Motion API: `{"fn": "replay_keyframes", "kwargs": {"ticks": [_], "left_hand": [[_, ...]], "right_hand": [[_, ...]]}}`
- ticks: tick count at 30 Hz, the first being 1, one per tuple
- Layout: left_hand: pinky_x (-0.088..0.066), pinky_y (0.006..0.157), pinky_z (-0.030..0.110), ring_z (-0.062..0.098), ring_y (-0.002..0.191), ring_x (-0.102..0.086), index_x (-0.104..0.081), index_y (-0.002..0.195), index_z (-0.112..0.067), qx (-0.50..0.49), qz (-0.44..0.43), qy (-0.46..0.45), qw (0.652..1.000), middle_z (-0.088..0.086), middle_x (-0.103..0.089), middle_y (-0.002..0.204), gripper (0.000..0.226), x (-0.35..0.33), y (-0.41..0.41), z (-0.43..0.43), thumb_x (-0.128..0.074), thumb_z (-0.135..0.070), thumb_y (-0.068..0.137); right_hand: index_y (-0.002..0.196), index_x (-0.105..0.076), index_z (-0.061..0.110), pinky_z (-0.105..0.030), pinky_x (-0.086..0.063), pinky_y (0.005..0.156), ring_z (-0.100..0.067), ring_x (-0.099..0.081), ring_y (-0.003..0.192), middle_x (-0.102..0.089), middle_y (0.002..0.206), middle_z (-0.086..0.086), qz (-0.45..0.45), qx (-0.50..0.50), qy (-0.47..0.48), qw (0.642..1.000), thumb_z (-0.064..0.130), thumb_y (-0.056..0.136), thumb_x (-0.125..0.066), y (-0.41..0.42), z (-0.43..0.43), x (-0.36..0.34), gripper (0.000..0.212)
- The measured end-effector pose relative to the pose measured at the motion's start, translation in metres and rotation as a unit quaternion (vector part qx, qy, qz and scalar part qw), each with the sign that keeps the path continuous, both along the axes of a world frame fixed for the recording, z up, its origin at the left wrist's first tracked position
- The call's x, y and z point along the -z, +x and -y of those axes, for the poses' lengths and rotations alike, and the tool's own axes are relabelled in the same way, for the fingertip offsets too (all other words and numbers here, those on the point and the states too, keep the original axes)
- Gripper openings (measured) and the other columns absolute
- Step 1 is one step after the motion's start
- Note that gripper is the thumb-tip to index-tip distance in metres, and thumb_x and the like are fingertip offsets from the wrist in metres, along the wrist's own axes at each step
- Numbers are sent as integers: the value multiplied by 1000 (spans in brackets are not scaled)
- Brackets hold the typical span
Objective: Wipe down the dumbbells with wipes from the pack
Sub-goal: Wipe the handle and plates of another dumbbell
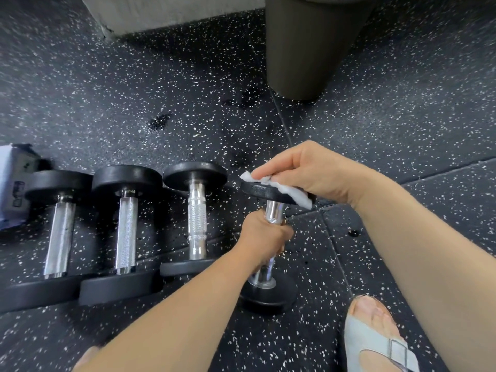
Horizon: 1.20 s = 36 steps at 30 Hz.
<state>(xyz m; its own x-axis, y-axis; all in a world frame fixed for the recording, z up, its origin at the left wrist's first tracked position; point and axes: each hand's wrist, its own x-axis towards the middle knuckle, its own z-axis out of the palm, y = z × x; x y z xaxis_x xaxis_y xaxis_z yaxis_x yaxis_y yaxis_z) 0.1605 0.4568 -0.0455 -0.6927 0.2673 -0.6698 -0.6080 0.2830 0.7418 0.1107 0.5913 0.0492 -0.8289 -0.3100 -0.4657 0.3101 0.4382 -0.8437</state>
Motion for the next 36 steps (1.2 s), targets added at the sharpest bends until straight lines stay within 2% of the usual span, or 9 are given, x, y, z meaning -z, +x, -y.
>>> {"fn": "replay_keyframes", "kwargs": {"ticks": [2,7,11,15,17,20,26,31,36], "left_hand": [[-35,42,20,13,39,-39,-46,70,-11,1,-2,-9,1000,8,-47,54,21,1,0,0,-61,2,75],[-35,40,20,12,35,-39,-47,73,-11,-14,19,-7,1000,7,-47,53,22,0,-2,0,-61,5,76],[-36,42,21,13,36,-40,-46,68,-13,-14,18,-21,1000,3,-46,46,25,3,-1,-3,-62,4,76],[-33,38,17,11,32,-38,-44,63,-14,-7,15,-30,999,4,-47,46,27,0,-1,-4,-62,3,74],[-33,39,17,12,34,-40,-45,65,-13,-6,12,-29,999,5,-48,48,25,-1,-1,-2,-62,3,74],[-35,41,19,14,37,-41,-48,69,-12,-7,16,-23,1000,7,-49,52,20,0,-1,-1,-62,2,75],[-34,41,19,14,37,-39,-44,67,-13,8,13,-16,1000,6,-47,50,24,-2,-1,0,-60,3,76],[-32,39,17,13,37,-36,-42,68,-13,13,6,-16,1000,8,-44,52,26,-3,1,-2,-60,4,76],[-33,43,20,13,39,-37,-42,65,-15,7,8,-18,1000,5,-44,51,28,2,3,-4,-62,3,74]], "right_hand": [[94,-79,23,-22,-43,63,-11,-51,66,-72,75,0,-8,-8,12,1000,6,88,-62,-8,9,5,25],[87,-77,40,-26,-45,68,-14,-52,71,-75,85,0,-7,-24,121,992,9,89,-59,-24,10,28,36],[85,-78,40,-25,-40,61,-14,-45,67,-75,81,-3,26,13,172,985,11,89,-59,-13,-13,39,34],[89,-77,39,-21,-31,50,-14,-37,54,-69,59,5,35,29,208,977,7,88,-50,4,-28,26,42],[89,-77,39,-24,-33,53,-16,-40,57,-73,75,-5,22,23,202,979,7,87,-50,10,-28,12,42],[90,-78,33,-17,-30,43,-8,-38,43,-67,57,9,8,21,143,989,7,89,-52,15,-17,-9,37],[102,-77,25,-14,-28,43,-3,-31,43,-58,49,14,-13,-23,63,998,1,89,-52,-8,14,3,37],[103,-75,25,-9,-41,53,7,-52,47,-63,54,24,39,-46,99,993,9,90,-58,-27,20,27,27],[98,-76,26,-23,-51,71,-9,-60,72,-70,75,14,81,-25,165,983,8,91,-55,-25,6,39,28]]}}
